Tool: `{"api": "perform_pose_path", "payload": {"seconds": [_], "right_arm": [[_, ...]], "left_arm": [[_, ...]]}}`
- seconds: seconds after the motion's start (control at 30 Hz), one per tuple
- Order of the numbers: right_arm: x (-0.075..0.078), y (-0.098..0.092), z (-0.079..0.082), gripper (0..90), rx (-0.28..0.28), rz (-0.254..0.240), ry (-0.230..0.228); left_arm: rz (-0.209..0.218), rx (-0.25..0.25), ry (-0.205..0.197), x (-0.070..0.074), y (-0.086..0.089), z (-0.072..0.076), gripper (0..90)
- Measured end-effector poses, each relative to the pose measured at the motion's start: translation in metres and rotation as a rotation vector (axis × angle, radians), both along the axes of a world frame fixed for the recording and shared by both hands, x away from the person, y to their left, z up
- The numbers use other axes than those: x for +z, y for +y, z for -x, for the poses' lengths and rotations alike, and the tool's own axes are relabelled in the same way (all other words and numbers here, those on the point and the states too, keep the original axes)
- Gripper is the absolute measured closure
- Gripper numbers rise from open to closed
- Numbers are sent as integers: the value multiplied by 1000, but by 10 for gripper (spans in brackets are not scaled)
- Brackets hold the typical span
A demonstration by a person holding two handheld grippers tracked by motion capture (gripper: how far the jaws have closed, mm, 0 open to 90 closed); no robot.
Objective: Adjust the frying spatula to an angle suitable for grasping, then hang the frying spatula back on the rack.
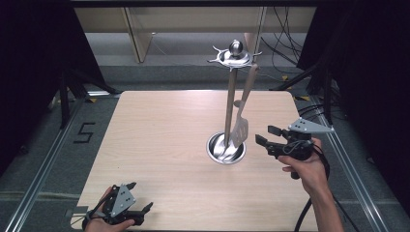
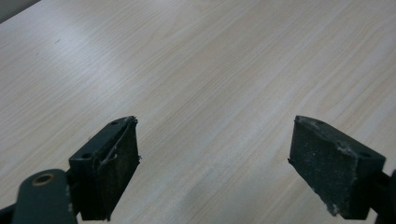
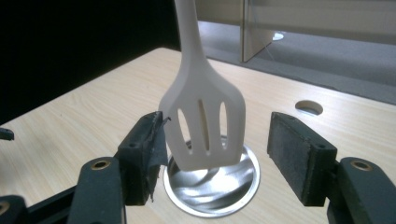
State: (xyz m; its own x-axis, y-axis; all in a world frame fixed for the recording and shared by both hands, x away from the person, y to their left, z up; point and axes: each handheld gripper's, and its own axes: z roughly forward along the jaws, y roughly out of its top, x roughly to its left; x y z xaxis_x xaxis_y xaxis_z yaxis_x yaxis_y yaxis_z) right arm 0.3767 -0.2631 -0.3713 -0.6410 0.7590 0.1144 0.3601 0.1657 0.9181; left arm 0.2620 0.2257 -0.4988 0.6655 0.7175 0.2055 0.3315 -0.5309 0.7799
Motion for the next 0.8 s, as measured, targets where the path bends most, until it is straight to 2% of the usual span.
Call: {"api": "perform_pose_path", "payload": {"seconds": [0.03, 0.07, 0.1, 0.13, 0.17, 0.2, 0.27, 0.3, 0.33, 0.37, 0.4, 0.43, 0.47, 0.5, 0.53, 0.57, 0.6, 0.63, 0.67, 0.7, 0.73, 0.8], "right_arm": [[-3, -1, 0, 372, -4, 14, -4], [-4, 0, 2, 371, -11, 0, 33], [-4, 0, 2, 371, -11, 0, 33], [-6, -1, 2, 370, -19, 3, 22], [-7, -2, 2, 368, -14, 13, 17], [-8, -2, 3, 365, -16, 3, 26], [-11, -2, 4, 364, -12, 7, 32], [-12, -1, 6, 364, -12, -2, 66], [-13, -1, 6, 364, -10, -9, 65], [-14, -1, 6, 364, 1, 0, 58], [-14, 0, 8, 364, -7, -10, 76], [-14, 0, 8, 364, -7, -10, 76], [-16, -1, 9, 364, -14, 10, 55], [-17, -1, 9, 364, -10, 6, 49], [-17, -1, 9, 364, -10, 6, 49], [-18, 0, 12, 364, -4, 11, 80], [-20, -1, 10, 364, 1, 17, 46], [-20, -1, 10, 364, 1, 17, 46], [-21, -1, 12, 363, -1, 10, 89], [-24, -2, 9, 363, 9, 23, 45], [-25, -2, 11, 363, 2, 12, 90], [-26, -3, 12, 363, 0, 14, 103]], "left_arm": [[3, 2, -8, 0, 0, 0, 151], [14, -23, -13, 1, 0, -3, 150], [14, -23, -13, 1, 0, -3, 150], [20, -15, -18, 1, 0, -2, 150], [28, 9, 4, 0, 0, 0, 150], [27, 13, -8, -1, 0, -1, 150], [8, 7, -4, 0, 0, 0, 150], [-1, -5, -10, 0, 1, -1, 150], [17, 6, -2, -1, 0, 0, 150], [-1, -20, -14, 2, 1, -2, 150], [11, -12, -12, 1, 1, -1, 150], [11, -12, -12, 1, 1, -1, 150], [27, -12, -24, 1, 0, -1, 150], [41, -4, -12, 0, 0, -1, 150], [41, -4, -12, 0, 0, -1, 150], [37, 14, -5, 1, 0, 1, 150], [16, 10, -5, 1, 1, 0, 150], [16, 10, -5, 1, 1, 0, 150], [11, 10, -4, 1, 1, 1, 150], [7, 8, -11, 1, 1, 0, 150], [27, 9, -11, 0, 0, 0, 150], [27, 8, -12, 0, 0, 0, 150]]}}
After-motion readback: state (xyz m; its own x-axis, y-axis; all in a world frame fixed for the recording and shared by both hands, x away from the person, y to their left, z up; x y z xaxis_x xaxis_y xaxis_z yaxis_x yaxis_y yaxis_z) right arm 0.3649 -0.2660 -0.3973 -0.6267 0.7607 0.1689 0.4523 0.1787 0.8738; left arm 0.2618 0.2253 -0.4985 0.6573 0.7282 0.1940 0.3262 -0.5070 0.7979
